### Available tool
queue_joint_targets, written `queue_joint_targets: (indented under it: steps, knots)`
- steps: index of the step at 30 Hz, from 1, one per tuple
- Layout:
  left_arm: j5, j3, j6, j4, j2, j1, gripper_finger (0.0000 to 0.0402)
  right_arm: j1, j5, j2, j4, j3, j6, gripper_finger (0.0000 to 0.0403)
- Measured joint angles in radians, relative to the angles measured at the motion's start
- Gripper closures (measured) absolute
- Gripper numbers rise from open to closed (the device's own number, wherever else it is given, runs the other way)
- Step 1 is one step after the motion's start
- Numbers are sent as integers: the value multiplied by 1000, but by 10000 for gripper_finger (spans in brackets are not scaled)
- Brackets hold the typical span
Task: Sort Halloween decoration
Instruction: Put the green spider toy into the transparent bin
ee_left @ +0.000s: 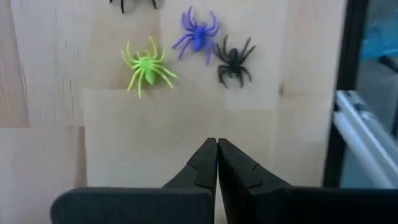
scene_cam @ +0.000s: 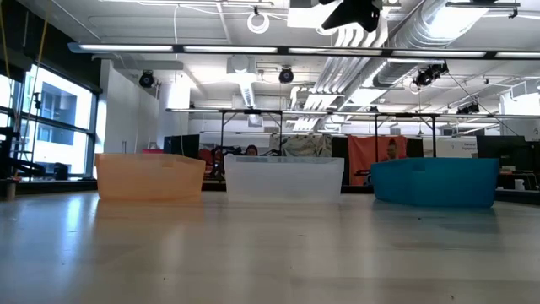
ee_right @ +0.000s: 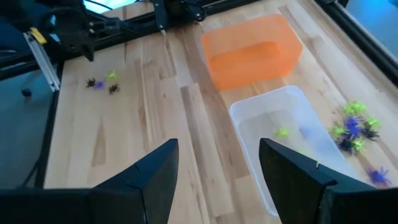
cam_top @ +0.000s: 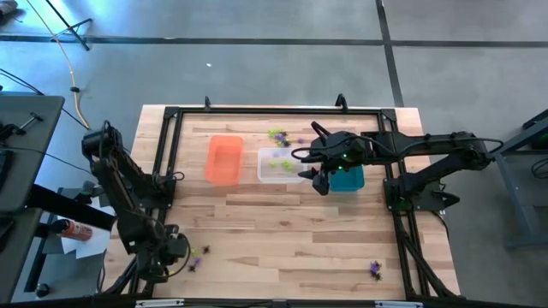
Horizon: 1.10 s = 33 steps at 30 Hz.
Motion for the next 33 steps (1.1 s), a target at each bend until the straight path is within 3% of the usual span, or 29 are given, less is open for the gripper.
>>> queue_joint_targets:
  steps: [8, 21, 33]
  knots:
    - [-11, -5, -5, 3, -19, 25, 375, 0, 23, 0, -14, 0, -8, 183]
    - [-83, -25, 119, -10, 41, 109, 221, 0, 23, 0, -24, 0, -5, 183]
    - [-101, -58, 148, 30, 90, 115, 225, 0, 75, 0, -28, 0, -5, 183]
